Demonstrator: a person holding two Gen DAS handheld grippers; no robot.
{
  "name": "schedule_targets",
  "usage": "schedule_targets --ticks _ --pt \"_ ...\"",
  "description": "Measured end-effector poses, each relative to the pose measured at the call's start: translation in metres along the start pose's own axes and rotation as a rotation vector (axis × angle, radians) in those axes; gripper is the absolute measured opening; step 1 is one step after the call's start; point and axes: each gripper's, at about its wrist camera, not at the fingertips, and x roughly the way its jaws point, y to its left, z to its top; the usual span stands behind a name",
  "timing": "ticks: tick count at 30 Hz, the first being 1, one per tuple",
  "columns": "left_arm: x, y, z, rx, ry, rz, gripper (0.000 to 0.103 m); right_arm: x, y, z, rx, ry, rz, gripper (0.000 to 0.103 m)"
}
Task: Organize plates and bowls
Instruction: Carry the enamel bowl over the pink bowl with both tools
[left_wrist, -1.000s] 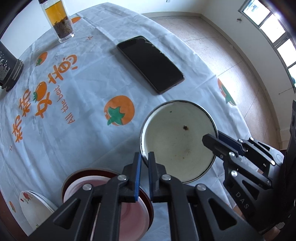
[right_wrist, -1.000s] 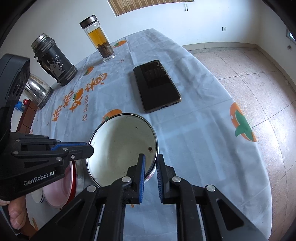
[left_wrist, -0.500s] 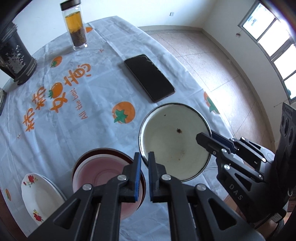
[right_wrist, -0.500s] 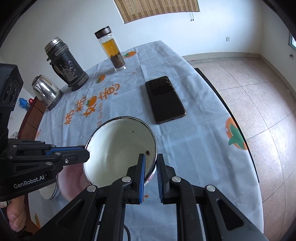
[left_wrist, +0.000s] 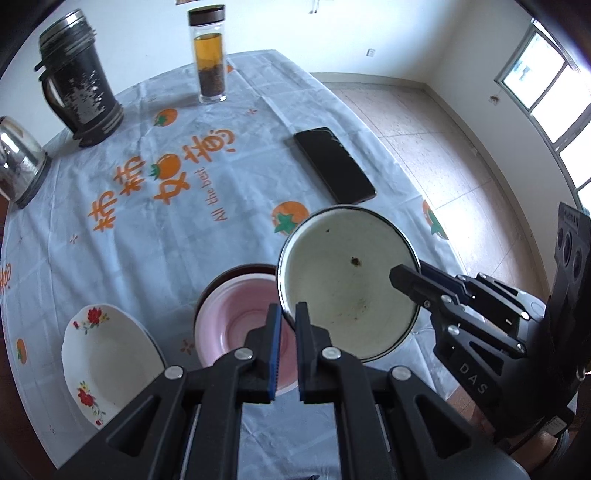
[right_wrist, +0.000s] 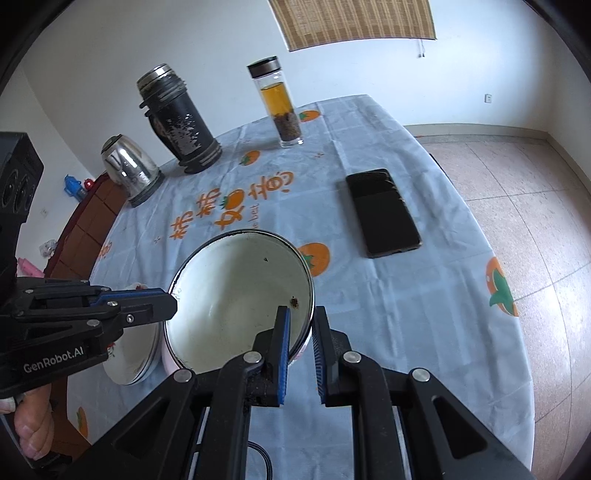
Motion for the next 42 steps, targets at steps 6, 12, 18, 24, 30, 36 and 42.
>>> schedule_targets --ticks 6,12,18,24,30,36,42 --pt "-0.007 0.019 -0.012 -0.053 -0.013 0.012 0.003 0.005 0.021 0.001 -0.051 0.011 0.032 0.013" --pt "-0.012 0.034 -0.020 -0.091 -0.015 0.027 0.003 0.012 0.037 0.003 -0.087 0.021 0.058 0.013" --pt "-0.012 0.046 -0.025 -0.120 -0.012 0.037 0.003 0.019 0.049 0.005 -0.113 0.035 0.076 0.013" --pt "-0.009 0.055 -0.031 -0.142 -0.002 0.042 0.003 0.028 0.057 0.005 -0.132 0.054 0.085 0.013" --pt "-0.004 0.061 -0.036 -0.157 0.013 0.047 0.003 0.034 0.063 0.002 -0.148 0.075 0.087 0.013" --pt "0.002 0.063 -0.040 -0.156 0.026 0.046 0.003 0.040 0.064 -0.001 -0.146 0.096 0.085 0.013" --pt "0.009 0.064 -0.042 -0.159 0.042 0.042 0.003 0.043 0.064 -0.004 -0.151 0.108 0.076 0.013"
